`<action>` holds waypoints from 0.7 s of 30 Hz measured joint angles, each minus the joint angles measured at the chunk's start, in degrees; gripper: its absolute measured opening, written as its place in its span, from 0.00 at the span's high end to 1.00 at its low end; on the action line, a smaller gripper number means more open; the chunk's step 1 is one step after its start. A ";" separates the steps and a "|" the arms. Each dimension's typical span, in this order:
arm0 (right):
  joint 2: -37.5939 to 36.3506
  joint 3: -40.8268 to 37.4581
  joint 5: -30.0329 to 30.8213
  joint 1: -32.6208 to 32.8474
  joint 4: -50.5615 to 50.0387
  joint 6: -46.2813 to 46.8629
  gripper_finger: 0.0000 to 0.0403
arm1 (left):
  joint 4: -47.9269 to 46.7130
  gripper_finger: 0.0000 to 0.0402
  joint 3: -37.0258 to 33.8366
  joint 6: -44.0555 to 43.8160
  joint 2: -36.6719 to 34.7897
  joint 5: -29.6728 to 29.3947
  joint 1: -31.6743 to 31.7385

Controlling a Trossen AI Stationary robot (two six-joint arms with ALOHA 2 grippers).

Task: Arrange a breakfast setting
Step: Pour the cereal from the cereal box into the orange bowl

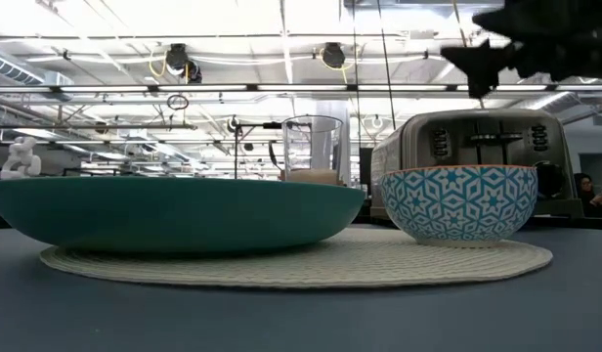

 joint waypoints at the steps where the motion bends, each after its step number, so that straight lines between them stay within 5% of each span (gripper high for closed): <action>1: 0.70 0.00 0.00 0.01 2.54 -0.83 0.33 | 1.42 0.46 0.00 0.77 0.00 -0.19 0.13; 9: 5.05 0.13 -0.75 -0.02 21.30 -7.32 0.33 | 8.16 0.46 -0.01 3.65 0.00 -0.24 1.88; 21: 15.72 13.31 -4.01 -0.02 19.73 -7.64 0.33 | 9.51 0.46 0.00 3.21 0.00 -0.19 4.52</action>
